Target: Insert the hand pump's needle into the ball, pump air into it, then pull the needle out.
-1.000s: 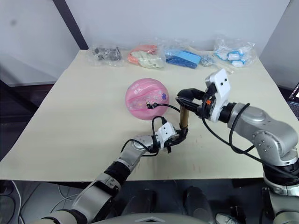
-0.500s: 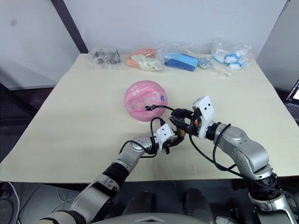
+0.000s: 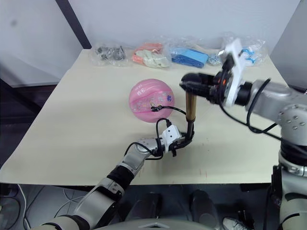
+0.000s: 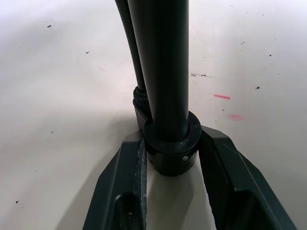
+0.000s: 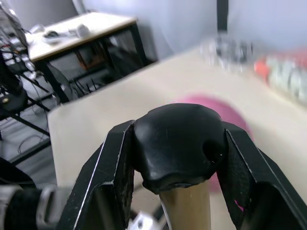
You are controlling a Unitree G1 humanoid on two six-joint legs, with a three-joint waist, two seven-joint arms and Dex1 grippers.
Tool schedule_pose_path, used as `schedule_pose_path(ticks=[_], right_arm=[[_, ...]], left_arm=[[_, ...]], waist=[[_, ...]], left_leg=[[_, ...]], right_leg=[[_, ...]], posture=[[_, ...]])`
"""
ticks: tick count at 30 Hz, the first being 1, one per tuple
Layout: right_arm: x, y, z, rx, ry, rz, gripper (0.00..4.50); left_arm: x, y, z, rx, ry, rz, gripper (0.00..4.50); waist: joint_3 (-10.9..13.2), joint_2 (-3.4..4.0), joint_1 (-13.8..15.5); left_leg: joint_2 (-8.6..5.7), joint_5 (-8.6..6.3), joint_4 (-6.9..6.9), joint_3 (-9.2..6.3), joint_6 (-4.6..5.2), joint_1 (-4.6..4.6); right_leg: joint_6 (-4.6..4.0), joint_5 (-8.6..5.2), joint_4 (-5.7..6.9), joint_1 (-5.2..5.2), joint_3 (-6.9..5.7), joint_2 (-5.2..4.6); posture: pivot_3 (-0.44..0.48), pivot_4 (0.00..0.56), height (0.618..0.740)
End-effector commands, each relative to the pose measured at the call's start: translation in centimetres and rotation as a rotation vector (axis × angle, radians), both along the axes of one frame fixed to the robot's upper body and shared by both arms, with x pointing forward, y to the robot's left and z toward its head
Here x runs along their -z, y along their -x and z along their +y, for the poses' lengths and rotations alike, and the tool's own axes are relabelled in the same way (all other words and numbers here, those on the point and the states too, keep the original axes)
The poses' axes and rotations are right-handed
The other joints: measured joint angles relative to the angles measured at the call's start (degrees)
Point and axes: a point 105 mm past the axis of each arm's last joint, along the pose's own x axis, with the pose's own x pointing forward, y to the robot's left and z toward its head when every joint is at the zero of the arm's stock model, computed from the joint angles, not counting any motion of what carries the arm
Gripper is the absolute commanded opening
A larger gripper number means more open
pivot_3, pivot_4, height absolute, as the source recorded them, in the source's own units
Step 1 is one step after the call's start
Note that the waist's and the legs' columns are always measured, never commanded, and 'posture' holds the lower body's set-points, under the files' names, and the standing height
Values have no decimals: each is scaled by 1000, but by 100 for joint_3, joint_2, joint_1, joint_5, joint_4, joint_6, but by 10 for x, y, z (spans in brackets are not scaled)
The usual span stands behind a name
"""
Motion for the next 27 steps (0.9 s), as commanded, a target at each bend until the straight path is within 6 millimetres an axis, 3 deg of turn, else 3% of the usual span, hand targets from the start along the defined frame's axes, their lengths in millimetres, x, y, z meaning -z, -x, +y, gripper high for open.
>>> schedule_pose_path(ticks=[1, 7, 11, 20, 23, 27], right_arm=[[-58, 8, -17, 66, -86, -198, 1824], [-80, 12, -15, 63, -84, -245, 1824], [-67, 8, -10, 55, -80, -211, 1824], [53, -11, -8, 130, -17, 57, 1824], [100, -6, -1, 141, 2, 155, 1815], [144, 0, 7, 144, 46, 226, 1812]], left_arm=[[68, 27, 35, -47, -195, 213, 1068], [68, 28, 34, -45, -194, 216, 1068], [68, 28, 34, -44, -193, 216, 1068], [68, 28, 36, -47, -195, 211, 1068], [68, 28, 37, -47, -196, 211, 1068], [68, 28, 36, -46, -197, 210, 1068]], waist=[[8, -6, 0], [23, 9, 4], [23, 10, 15], [-25, -29, -8], [-51, -44, -26], [-60, -40, -47]], left_leg=[[0, 0, 0, 0, 0, -5], [-6, 1, 6, 10, 1, -48], [-9, 2, 27, 9, 0, -110], [-11, 1, 26, 15, 1, -82], [-5, 1, 25, 13, 1, -65], [0, 0, 5, 20, 1, 20]], right_leg=[[0, 0, -2, -2, 0, -1], [-11, 19, 0, -43, 10, -18], [-6, 28, 10, -102, 11, -21], [-2, 27, 8, -75, 13, -16], [-1, 25, 8, -60, 12, -1], [17, 7, 1, 12, 19, 2]], posture=[[0, 150, 740], [0, 150, 740], [0, 150, 740], [0, 150, 740], [0, 150, 740], [0, 150, 740]])
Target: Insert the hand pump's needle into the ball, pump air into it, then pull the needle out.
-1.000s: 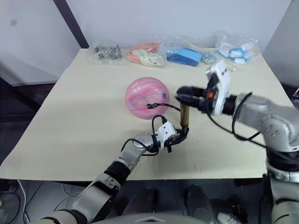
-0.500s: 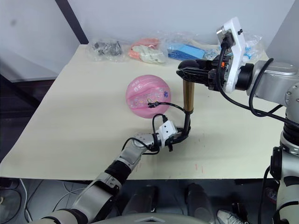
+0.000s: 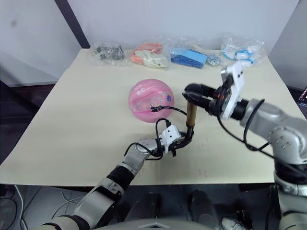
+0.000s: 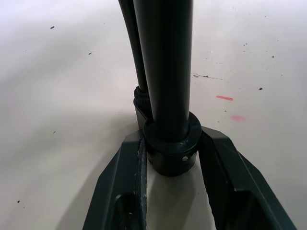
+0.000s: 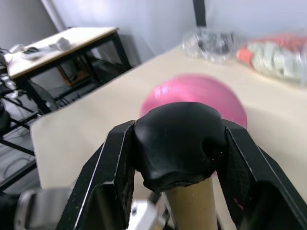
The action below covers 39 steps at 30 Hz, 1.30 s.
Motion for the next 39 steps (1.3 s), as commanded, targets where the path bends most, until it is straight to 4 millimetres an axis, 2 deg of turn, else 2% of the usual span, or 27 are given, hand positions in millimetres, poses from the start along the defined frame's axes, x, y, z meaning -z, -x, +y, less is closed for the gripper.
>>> schedule_pose_path(ticks=[1, 3, 4, 6, 8, 11, 16, 21, 25, 33, 38, 39], right_arm=[[75, 2, 4, 38, 128, 184, 1812], [116, 8, 9, 46, 173, 269, 1790], [125, 11, 11, 45, 184, 289, 1782], [129, 12, 13, 36, 179, 283, 1778], [120, 9, 9, 43, 173, 245, 1778], [92, 0, -1, 65, 144, 171, 1778], [18, -13, -15, 84, 74, 9, 1777], [-57, -14, -26, 76, 1, -132, 1777], [-102, -8, -32, 56, -51, -204, 1777], [-155, 3, -37, 37, -77, -292, 1777], [-156, 4, -37, 47, -52, -299, 1777], [-147, 1, -36, 52, -32, -279, 1777]], left_arm=[[63, 29, 32, -22, -187, 203, 1068], [62, 28, 32, -21, -186, 202, 1068], [61, 28, 31, -21, -185, 202, 1068], [61, 27, 32, -23, -186, 201, 1068], [61, 27, 32, -26, -186, 202, 1068], [62, 28, 32, -26, -186, 203, 1068], [62, 28, 31, -27, -186, 205, 1068], [63, 28, 31, -27, -186, 208, 1068], [63, 29, 31, -26, -186, 210, 1068], [64, 29, 31, -29, -187, 213, 1068], [65, 29, 32, -31, -187, 213, 1068], [65, 29, 32, -31, -186, 213, 1068]], waist=[[-16, -15, -3], [-24, -19, -3], [-71, -21, -3], [-95, -16, -7], [-102, -21, -6], [-101, -20, -4], [-77, 5, 9], [25, 57, 45], [48, 45, 59], [73, 29, 59], [77, 34, 67], [77, 34, 67]], left_leg=[[4, 0, -1, -1, 0, 6], [10, 0, -2, -8, -1, 7], [10, 0, -2, -9, -1, 7], [14, -1, -8, -13, -1, 14], [14, -1, -10, -9, -2, 27], [16, -1, -11, -14, -2, 33], [12, -1, -12, -15, -2, 19], [-1, 0, -4, -18, -1, -12], [-5, 0, -4, -21, -1, -21], [-4, 0, -4, -17, -1, -25], [-6, 1, -3, -13, 0, -62], [-7, 1, -2, -13, 0, -67]], right_leg=[[-1, -2, -1, 4, 0, 3], [-3, -3, -1, 4, -6, 10], [-4, -3, -1, 4, -7, 11], [-15, -9, -1, 10, -16, 15], [-15, -9, -1, 19, -9, 13], [-16, -10, 0, 21, -11, 15], [-16, -10, -1, 14, -13, 12], [-14, -7, -1, -7, -14, 0], [-15, -7, -3, -12, -18, -4], [-15, -6, -3, -14, -17, -15], [-32, 9, -2, -47, -14, -19], [-32, 9, -2, -51, -14, -21]], posture=[[0, 150, 740], [0, 150, 740], [0, 150, 740], [0, 150, 740], [0, 150, 740], [0, 150, 740], [0, 150, 740], [0, 150, 740], [0, 150, 740], [0, 150, 740], [0, 150, 740], [0, 150, 740]])
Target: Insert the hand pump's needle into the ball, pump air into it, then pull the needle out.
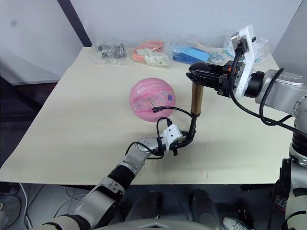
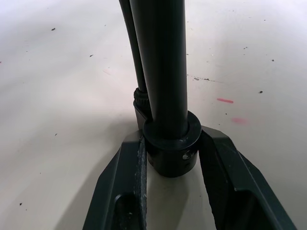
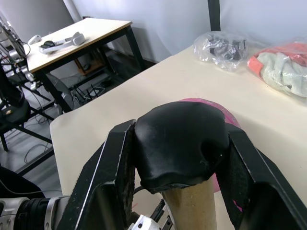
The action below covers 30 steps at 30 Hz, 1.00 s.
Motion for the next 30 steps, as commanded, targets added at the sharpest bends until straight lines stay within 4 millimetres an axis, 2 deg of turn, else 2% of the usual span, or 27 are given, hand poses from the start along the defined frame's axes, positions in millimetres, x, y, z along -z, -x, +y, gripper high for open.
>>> schedule_pose_path(ticks=[1, 6, 7, 9, 12, 14, 17, 20, 22, 25, 30], right_arm=[[-39, 4, -17, 116, -23, -221, 1777], [34, -6, -10, 134, 50, -77, 1777], [43, -5, -9, 129, 77, -72, 1777], [65, -6, -7, 137, 20, -7, 1777], [118, -1, 4, 128, 51, 110, 1612], [147, 3, 12, 121, 61, 179, 1595], [198, 7, 16, 154, 126, 276, 1595], [232, 12, 16, 176, 166, 338, 1595], [243, 17, 17, 166, 193, 345, 1595], [243, 18, 16, 160, 190, 329, 1594], [171, -5, 4, 199, 82, 157, 1588]], left_arm=[[74, 30, 39, -53, -212, 233, 1068], [74, 30, 39, -53, -212, 233, 1068], [74, 30, 39, -53, -212, 233, 1068], [74, 30, 39, -57, -211, 233, 1068], [74, 29, 40, -59, -212, 231, 1068], [74, 29, 41, -61, -213, 230, 1068], [73, 29, 41, -62, -213, 228, 1068], [72, 28, 41, -63, -211, 227, 1068], [72, 28, 41, -64, -210, 228, 1068], [71, 29, 40, -64, -210, 228, 1068], [70, 28, 41, -65, -211, 228, 1068]], waist=[[0, 0, 0], [-23, -28, 2], [-27, -27, -1], [-45, -52, -10], [-68, -58, -31], [-81, -49, -48], [-103, -44, -55], [-167, -70, -63], [-175, -69, -70], [-180, -70, -74], [-169, -61, -64]], left_leg=[[-1, 0, 2, 0, 0, -3], [0, 0, 4, 0, 0, 7], [0, 0, 4, 1, 0, 15], [0, 0, 3, 3, 0, 39], [10, -1, -1, -2, -1, 62], [13, -1, -1, 0, -1, 66], [12, -1, -2, -1, -1, 69], [16, -2, -7, -5, -2, 74], [16, -2, -10, -3, -2, 80], [21, -3, -18, -1, -3, 105], [51, -4, -45, -3, -4, 146]], right_leg=[[2, 1, 0, -2, 0, -1], [6, 0, 0, 8, -5, 2], [21, -10, 0, 16, -6, 4], [27, -13, -1, 34, -1, 6], [30, -17, -3, 54, -3, 16], [30, -18, -3, 55, 0, 18], [30, -18, -2, 56, 0, 22], [23, -22, -3, 58, -2, 30], [21, -23, -3, 63, -1, 30], [18, -26, -3, 77, 1, 31], [4, -36, -3, 104, 0, 36]], posture=[[0, 150, 740], [0, 150, 740], [0, 150, 740], [0, 150, 740], [0, 150, 740], [0, 150, 740], [0, 150, 740], [0, 150, 740], [0, 150, 740], [0, 150, 740], [0, 150, 740]])
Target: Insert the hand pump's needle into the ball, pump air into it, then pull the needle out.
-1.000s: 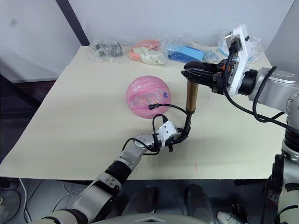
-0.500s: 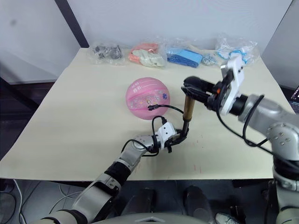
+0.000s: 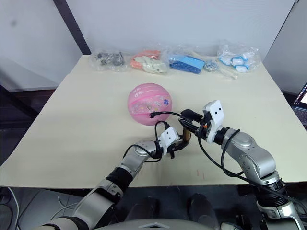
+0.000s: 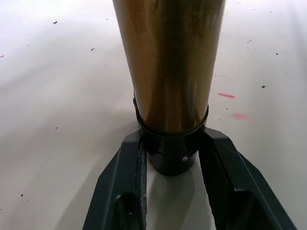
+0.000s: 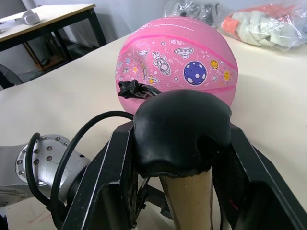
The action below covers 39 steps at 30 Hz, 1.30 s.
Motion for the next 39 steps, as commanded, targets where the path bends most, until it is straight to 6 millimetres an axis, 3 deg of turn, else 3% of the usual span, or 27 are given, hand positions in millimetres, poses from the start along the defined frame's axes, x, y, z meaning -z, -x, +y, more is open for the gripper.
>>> schedule_pose_path(ticks=[1, 6, 10, 17, 21, 24, 29, 31, 34, 39], right_arm=[[-5, -8, -20, 60, 21, 66, 1580], [-83, -9, -30, 42, -36, -93, 1578], [-132, 0, -35, 8, -52, -183, 1578], [-191, 14, -39, -17, -60, -285, 1539], [-207, 18, -37, -23, -76, -310, 1525], [-195, 15, -33, -25, -64, -281, 1525], [-133, 5, -31, 3, -1, -133, 1515], [-103, 3, -27, 5, 36, -69, 1158], [-64, 6, -18, -15, 48, 13, 1107], [-18, 7, -10, -12, 41, 106, 1106]], left_arm=[[54, 26, 29, -19, -165, 181, 1068], [53, 26, 27, -14, -162, 180, 1068], [52, 26, 26, -13, -160, 180, 1068], [52, 26, 26, -10, -160, 180, 1068], [52, 26, 26, -9, -161, 180, 1068], [52, 26, 26, -8, -162, 179, 1068], [52, 27, 26, -8, -163, 178, 1068], [52, 27, 27, -11, -163, 178, 1068], [53, 27, 28, -14, -165, 180, 1068], [53, 27, 29, -18, -166, 181, 1068]], waist=[[14, 22, 5], [73, 68, 32], [124, 87, 48], [153, 61, 65], [177, 69, 79], [177, 71, 97], [159, 47, 134], [156, 51, 123], [127, 31, 114], [104, 22, 64]], left_leg=[[-1, 0, -1, 1, 0, -1], [-29, 2, 13, 0, 1, -66], [-47, 3, 24, -6, 1, -94], [-48, 2, 26, -7, 2, -100], [-48, 3, 29, -9, 2, -132], [-51, 4, 46, -7, 2, -197], [-53, 4, 48, -3, 3, -195], [-53, 4, 49, 6, 3, -189], [-51, 3, 48, 9, 3, -176], [-40, 3, 44, 9, 3, -134]], right_leg=[[0, 0, 0, -1, 1, 1], [4, 5, 2, -51, -1, -5], [-5, 13, 2, -66, -4, -23], [7, 7, -1, -66, -11, -32], [-4, 14, 1, -93, -14, -37], [-8, 29, 9, -154, -14, -37], [-3, 32, 7, -153, -7, -38], [-1, 32, 8, -150, 0, -39], [0, 30, 7, -138, -3, -24], [17, 18, 9, -104, -2, -7]], posture=[[0, 150, 740], [0, 150, 740], [0, 150, 740], [0, 150, 740], [0, 150, 740], [0, 150, 740], [0, 150, 740], [0, 150, 740], [0, 150, 740], [0, 150, 740]])
